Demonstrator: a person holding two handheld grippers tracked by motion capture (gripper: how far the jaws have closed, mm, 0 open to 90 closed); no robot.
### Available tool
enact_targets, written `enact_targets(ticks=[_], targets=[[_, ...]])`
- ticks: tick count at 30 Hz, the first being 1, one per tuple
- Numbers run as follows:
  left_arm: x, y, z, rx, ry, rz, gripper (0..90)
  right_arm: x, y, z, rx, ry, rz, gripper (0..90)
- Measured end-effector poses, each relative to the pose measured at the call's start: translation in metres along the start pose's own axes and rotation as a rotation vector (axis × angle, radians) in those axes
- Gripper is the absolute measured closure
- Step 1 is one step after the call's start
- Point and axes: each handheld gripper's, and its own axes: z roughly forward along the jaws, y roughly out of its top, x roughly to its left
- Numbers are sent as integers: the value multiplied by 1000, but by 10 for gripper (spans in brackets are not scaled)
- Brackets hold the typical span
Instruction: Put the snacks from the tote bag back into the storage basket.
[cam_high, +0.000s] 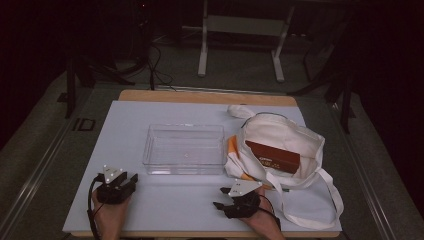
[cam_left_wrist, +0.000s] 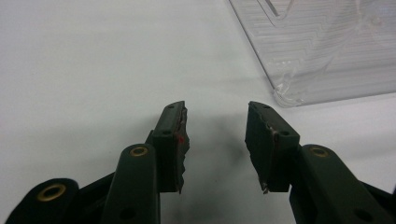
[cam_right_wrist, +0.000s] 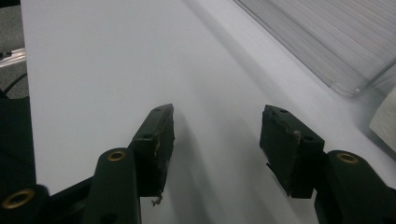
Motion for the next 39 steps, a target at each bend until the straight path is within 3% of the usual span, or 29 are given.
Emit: enact_targets(ticks=[17, 31, 39], targets=[[-2, 0, -1, -3, 4, 24, 578, 5, 9, -1, 14, 17, -40, 455], [-1, -1, -2, -17, 3, 15, 563, 4, 21, -20, 14, 3, -84, 455], [-1, -1, -2, -21, 3, 10, 559, -2, 30, -37, -7, -31, -96, 450]])
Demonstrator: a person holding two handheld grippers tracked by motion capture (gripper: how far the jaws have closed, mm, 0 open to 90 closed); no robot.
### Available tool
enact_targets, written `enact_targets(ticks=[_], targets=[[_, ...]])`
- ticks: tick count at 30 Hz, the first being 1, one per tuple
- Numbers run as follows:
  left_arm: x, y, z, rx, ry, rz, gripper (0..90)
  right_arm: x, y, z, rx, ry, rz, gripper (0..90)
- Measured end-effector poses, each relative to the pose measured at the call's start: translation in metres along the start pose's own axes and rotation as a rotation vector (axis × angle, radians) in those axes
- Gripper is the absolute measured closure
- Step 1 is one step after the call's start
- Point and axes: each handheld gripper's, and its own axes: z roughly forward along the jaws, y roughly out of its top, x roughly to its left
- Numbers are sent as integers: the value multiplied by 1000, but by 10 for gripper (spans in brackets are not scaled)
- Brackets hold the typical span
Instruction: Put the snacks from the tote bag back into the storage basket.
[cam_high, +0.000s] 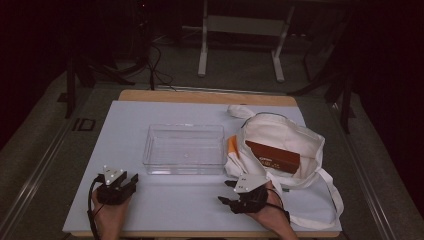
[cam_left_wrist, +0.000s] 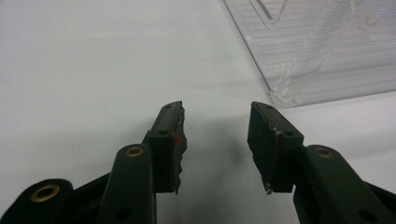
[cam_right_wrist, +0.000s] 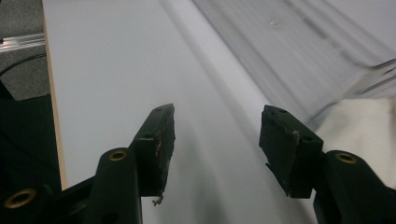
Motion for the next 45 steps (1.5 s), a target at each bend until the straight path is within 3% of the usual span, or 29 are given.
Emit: enact_targets(ticks=[9, 19, 45], targets=[[0, 0, 0, 0, -2, -2, 559, -9, 9, -16, 4, -33, -33, 432], [1, 0, 0, 2, -8, -9, 557, -16, 18, -24, 35, -59, -70, 429], [1, 0, 1, 5, -12, -8, 552, -33, 40, -45, 53, -102, -124, 427]])
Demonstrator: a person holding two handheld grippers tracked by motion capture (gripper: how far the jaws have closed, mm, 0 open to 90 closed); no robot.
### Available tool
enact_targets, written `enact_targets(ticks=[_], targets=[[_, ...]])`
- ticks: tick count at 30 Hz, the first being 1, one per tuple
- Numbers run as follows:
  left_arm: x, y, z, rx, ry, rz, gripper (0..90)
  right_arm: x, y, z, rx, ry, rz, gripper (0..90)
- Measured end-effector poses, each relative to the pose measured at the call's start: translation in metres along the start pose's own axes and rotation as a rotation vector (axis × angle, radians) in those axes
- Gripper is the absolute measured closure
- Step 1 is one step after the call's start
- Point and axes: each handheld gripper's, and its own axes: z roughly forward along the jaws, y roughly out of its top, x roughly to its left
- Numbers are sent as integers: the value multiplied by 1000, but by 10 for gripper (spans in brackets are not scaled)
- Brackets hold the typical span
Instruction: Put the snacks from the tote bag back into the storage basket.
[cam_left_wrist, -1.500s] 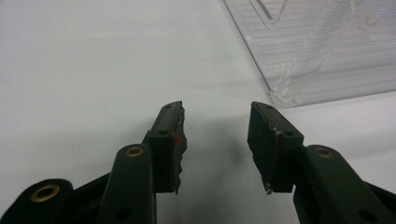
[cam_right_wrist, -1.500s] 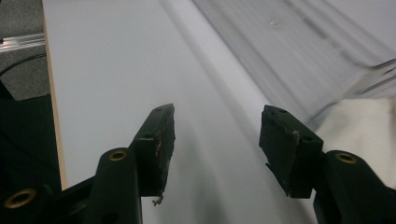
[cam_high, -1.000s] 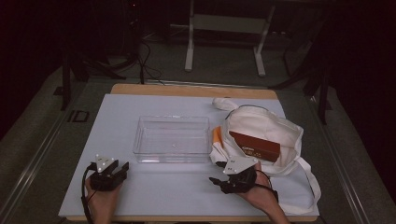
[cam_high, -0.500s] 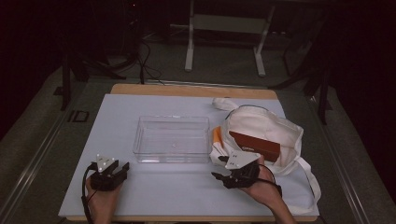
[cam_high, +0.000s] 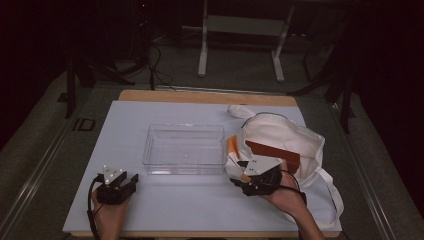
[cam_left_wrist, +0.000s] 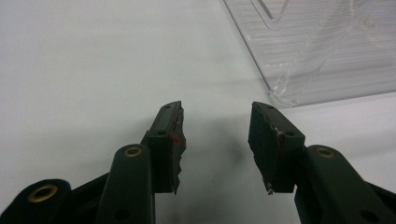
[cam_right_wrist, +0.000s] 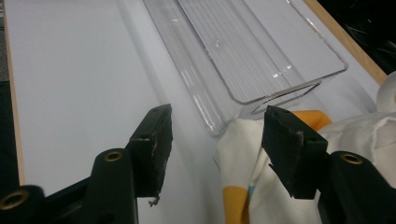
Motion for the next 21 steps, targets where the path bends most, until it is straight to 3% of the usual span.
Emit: enact_targets(ticks=[21], targets=[[0, 0, 0, -2, -1, 1, 552, -14, -6, -11, 13, -42, 12, 428]])
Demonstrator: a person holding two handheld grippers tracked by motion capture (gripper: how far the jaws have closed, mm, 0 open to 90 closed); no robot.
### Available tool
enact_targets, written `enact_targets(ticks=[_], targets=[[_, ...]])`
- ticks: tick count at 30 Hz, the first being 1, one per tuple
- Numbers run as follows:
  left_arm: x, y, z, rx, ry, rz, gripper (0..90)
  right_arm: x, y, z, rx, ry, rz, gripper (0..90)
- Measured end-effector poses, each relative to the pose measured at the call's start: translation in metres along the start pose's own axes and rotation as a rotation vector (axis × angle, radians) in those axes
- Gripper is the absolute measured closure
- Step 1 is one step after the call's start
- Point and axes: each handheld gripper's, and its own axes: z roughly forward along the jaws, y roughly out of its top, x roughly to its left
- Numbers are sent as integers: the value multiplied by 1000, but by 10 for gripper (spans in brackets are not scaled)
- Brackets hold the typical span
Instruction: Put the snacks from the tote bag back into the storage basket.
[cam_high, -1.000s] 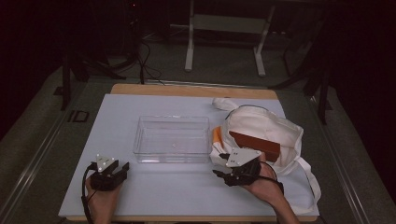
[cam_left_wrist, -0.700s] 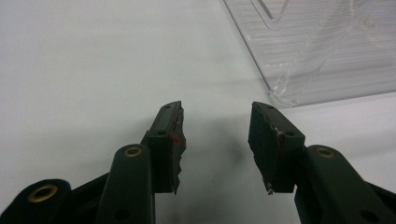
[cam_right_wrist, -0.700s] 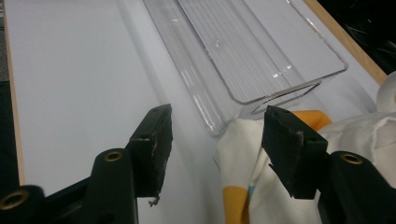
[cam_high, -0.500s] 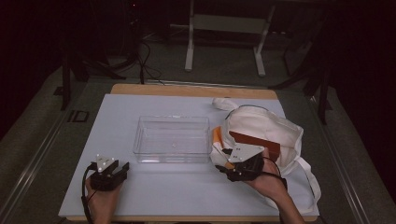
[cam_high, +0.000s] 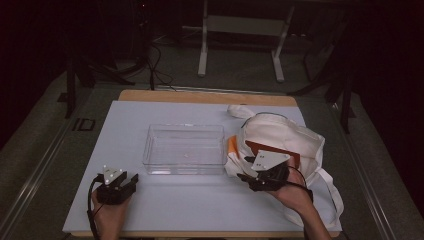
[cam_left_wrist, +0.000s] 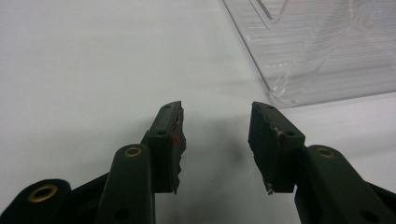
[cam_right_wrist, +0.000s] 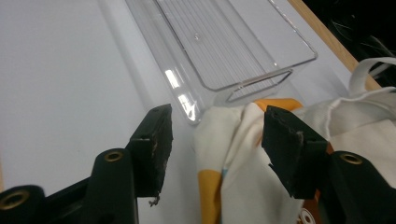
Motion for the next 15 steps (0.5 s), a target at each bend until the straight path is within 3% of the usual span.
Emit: enact_targets(ticks=[15], targets=[[0, 0, 0, 2, -1, -1, 549, -14, -3, -9, 20, -26, 6, 428]])
